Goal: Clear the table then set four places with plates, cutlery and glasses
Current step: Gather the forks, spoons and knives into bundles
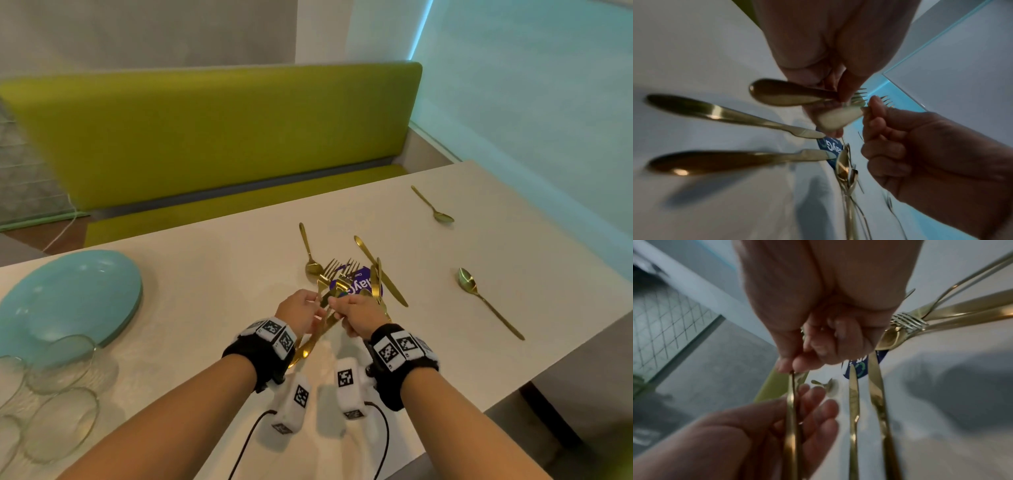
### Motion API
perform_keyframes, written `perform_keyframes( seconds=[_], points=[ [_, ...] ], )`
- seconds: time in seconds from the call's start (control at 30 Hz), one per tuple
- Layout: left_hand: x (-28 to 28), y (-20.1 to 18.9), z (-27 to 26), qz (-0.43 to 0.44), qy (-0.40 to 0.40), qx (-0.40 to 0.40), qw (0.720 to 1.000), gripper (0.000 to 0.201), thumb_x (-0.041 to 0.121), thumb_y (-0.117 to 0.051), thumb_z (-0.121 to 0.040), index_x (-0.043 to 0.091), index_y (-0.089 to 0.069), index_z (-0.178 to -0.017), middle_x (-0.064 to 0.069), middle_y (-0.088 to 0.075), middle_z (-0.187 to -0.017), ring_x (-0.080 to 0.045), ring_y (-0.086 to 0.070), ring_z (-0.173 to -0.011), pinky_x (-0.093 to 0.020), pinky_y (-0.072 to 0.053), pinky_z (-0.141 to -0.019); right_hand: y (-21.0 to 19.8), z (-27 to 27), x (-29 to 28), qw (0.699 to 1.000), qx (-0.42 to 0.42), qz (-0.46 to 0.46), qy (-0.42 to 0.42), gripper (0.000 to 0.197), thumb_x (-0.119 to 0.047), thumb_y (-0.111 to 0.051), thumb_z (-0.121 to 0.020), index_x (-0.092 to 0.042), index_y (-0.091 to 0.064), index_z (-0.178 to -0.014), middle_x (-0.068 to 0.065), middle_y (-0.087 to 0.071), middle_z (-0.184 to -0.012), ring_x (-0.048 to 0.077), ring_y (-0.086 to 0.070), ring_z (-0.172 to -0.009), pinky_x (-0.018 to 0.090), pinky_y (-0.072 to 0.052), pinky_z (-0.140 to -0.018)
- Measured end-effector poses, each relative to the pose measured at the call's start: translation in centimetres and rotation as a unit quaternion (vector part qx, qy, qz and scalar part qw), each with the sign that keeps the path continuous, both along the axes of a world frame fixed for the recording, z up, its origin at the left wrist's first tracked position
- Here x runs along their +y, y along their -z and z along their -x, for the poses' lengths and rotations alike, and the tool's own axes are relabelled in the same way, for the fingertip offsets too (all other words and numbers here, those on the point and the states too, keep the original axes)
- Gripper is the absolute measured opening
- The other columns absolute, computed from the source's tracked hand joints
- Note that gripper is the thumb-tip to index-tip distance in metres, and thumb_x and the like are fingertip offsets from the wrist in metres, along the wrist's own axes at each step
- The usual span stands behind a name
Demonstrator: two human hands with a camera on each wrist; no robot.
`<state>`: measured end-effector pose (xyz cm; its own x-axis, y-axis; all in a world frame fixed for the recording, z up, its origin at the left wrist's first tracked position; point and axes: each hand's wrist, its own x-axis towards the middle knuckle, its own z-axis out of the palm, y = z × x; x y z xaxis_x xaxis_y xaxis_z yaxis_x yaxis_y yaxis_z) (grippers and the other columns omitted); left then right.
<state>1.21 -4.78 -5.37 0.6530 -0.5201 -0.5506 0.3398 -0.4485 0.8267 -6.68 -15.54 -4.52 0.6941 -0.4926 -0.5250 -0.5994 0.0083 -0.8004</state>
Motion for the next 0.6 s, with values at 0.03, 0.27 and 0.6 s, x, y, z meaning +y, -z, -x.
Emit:
perform_keyframes(
  seconds=[0.03, 0.27, 0.6],
  points=[
    [-0.3, -0.2, 0.2, 0.012, 0.006, 0.020, 1.000, 0.023, 0.007, -0.043, -0.092, 0.006, -0.053, -0.114, -0.011, -0.065, -0.082, -0.023, -0.062, -0.064, -0.034, -0.055, -0.065, -0.1, -0.2, -0.3, 1.000, -0.005, -0.019, 0.005, 0.030, -0.029, -0.060, -0.091, -0.016, -0.056, -0.064, -0.001, -0.048, -0.056, 0.010, -0.037, -0.044, 0.017, -0.032, -0.041],
    [-1.5, -0.9, 0.7, 0.048, 0.047, 0.054, 0.996, 0.019, 0.010, -0.036, -0.096, 0.020, -0.052, -0.094, -0.005, -0.064, -0.075, -0.017, -0.061, -0.053, -0.026, -0.048, -0.048, 0.2, -0.5, -1.2, 0.999, 0.006, -0.048, 0.005, 0.035, -0.031, -0.063, -0.088, -0.017, -0.055, -0.057, -0.004, -0.047, -0.049, 0.009, -0.037, -0.042, 0.018, -0.031, -0.041],
    [-3.2, 0.3, -1.5, -0.026, 0.008, -0.008, 1.000, 0.026, 0.015, -0.033, -0.099, 0.015, -0.053, -0.116, -0.001, -0.047, -0.067, -0.012, -0.040, -0.055, -0.021, -0.033, -0.052, 1.7, -1.0, -8.0, 0.967, 0.105, 0.230, 0.046, 0.021, -0.034, -0.054, -0.093, -0.015, -0.061, -0.090, 0.004, -0.064, -0.093, 0.015, -0.054, -0.081, 0.025, -0.043, -0.072]
  ],
)
